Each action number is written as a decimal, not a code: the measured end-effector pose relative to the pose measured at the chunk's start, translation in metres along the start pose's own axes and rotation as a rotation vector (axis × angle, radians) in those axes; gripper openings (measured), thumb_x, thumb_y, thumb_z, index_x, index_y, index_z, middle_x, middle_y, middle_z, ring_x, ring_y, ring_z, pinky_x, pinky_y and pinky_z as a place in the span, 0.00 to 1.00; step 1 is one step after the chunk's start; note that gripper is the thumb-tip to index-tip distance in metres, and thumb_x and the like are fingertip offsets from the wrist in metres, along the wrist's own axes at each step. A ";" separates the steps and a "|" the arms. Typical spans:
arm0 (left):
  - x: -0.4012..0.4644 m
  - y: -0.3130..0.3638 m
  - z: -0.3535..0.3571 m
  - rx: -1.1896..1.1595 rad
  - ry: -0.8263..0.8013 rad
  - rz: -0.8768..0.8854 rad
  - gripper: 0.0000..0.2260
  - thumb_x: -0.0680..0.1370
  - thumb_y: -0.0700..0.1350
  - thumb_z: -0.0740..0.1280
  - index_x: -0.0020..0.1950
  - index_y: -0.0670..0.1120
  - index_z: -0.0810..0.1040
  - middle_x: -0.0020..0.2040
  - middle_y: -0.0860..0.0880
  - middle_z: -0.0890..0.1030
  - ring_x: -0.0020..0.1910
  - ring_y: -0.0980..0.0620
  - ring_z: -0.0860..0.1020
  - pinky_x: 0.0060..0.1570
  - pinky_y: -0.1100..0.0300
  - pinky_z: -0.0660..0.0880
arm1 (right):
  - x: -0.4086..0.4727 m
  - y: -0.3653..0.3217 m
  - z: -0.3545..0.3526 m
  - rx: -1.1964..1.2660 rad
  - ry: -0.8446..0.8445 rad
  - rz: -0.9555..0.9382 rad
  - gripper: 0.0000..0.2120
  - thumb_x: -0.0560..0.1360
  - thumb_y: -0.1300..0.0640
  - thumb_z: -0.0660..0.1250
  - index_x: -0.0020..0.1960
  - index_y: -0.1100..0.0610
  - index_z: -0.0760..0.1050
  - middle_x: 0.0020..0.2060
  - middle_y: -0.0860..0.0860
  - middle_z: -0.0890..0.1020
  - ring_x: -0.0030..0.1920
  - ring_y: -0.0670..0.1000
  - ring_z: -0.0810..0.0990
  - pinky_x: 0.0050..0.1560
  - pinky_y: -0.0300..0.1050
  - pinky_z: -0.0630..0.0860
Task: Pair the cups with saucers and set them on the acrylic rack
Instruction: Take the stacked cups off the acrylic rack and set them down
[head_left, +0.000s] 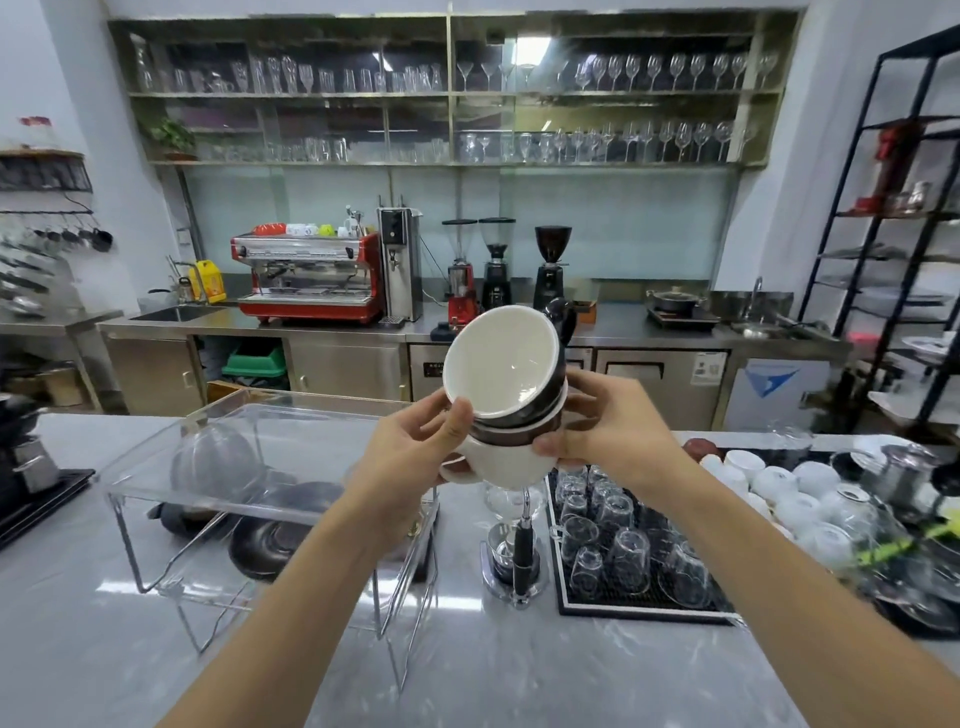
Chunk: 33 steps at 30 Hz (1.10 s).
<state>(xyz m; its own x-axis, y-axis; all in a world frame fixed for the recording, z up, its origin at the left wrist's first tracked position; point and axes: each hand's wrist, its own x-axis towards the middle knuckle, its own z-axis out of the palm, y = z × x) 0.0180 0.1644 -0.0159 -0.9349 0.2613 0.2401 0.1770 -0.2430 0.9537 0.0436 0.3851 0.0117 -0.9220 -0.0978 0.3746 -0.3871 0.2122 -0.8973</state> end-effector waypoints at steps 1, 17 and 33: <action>-0.002 -0.006 0.002 -0.005 0.000 -0.011 0.29 0.68 0.55 0.73 0.66 0.44 0.80 0.53 0.45 0.88 0.48 0.48 0.87 0.41 0.56 0.84 | -0.004 0.004 -0.002 0.001 0.004 0.007 0.30 0.62 0.71 0.81 0.49 0.38 0.83 0.46 0.46 0.88 0.43 0.47 0.87 0.37 0.44 0.83; -0.037 -0.117 0.004 -0.047 0.000 -0.199 0.35 0.65 0.58 0.79 0.68 0.47 0.79 0.55 0.47 0.87 0.48 0.52 0.84 0.46 0.55 0.82 | -0.064 0.108 0.005 -0.034 0.046 0.104 0.39 0.59 0.73 0.81 0.56 0.37 0.80 0.51 0.46 0.88 0.53 0.44 0.85 0.54 0.42 0.82; -0.067 -0.207 -0.024 -0.120 0.034 -0.396 0.31 0.67 0.48 0.78 0.70 0.44 0.78 0.57 0.44 0.85 0.52 0.47 0.81 0.53 0.54 0.81 | -0.092 0.205 0.039 0.003 -0.016 0.294 0.42 0.59 0.72 0.79 0.59 0.31 0.77 0.55 0.36 0.85 0.58 0.38 0.83 0.55 0.32 0.78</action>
<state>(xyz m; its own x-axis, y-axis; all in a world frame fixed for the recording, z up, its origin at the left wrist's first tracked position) 0.0365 0.1747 -0.2338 -0.9333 0.3265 -0.1493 -0.2339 -0.2377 0.9427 0.0498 0.3993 -0.2159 -0.9943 -0.0481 0.0948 -0.1034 0.2307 -0.9675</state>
